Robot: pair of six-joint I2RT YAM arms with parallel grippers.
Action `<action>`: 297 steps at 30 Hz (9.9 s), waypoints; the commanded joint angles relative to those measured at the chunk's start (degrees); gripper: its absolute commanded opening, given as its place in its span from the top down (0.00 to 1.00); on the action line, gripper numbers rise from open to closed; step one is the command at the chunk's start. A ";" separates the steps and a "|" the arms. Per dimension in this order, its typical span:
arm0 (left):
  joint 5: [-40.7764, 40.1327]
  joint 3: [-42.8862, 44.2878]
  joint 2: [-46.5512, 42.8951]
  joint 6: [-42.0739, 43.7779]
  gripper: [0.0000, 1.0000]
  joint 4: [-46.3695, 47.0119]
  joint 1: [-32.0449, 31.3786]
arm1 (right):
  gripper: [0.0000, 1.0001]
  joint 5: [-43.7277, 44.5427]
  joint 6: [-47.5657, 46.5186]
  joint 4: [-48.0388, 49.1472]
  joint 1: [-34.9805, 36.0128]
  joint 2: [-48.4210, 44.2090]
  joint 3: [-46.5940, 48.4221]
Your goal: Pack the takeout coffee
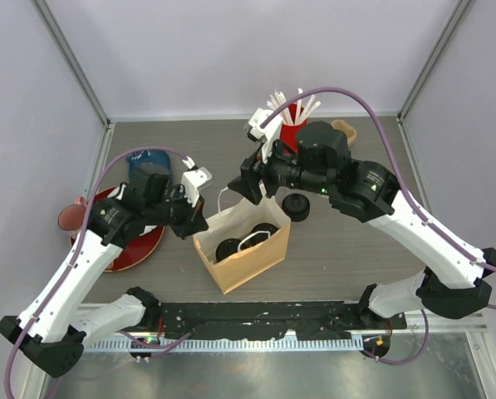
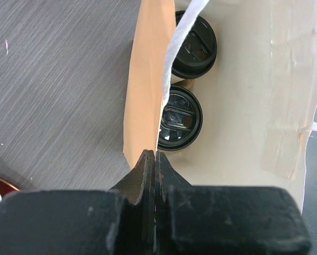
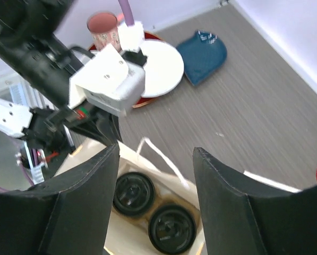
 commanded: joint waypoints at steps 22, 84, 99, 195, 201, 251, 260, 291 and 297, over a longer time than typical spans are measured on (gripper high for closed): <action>-0.80 6.82 -0.06 7.87 1.00 -2.68 -1.69 | 0.34 3.70 16.19 16.70 -20.41 -4.59 -10.68; 0.16 12.35 5.56 8.40 0.69 -6.11 1.29 | 0.48 4.93 29.72 18.98 -48.71 45.68 24.12; -0.89 11.47 4.15 7.43 0.68 -5.67 1.29 | 0.67 6.07 30.60 15.20 -48.01 47.35 23.77; -9.59 8.48 0.20 -0.82 0.60 -1.80 1.29 | 0.37 2.29 25.51 9.40 -48.53 31.43 20.23; -10.20 8.84 -0.42 -0.30 0.59 -3.74 1.99 | 0.46 3.70 25.68 8.26 -48.80 42.59 29.47; -10.56 9.01 0.90 0.75 0.58 -2.16 3.05 | 0.99 -1.14 16.28 6.07 -48.62 34.18 27.46; -11.00 9.36 0.37 0.67 0.58 -2.51 2.96 | 0.99 -7.35 16.63 1.58 -48.71 24.16 31.50; -11.44 7.52 -0.42 -0.65 0.58 0.48 3.14 | 0.99 -17.76 31.40 23.72 -17.62 -15.40 -24.39; -11.79 7.34 -0.86 -0.47 0.58 0.39 3.66 | 0.68 -15.73 26.57 17.76 -16.37 -15.22 -24.14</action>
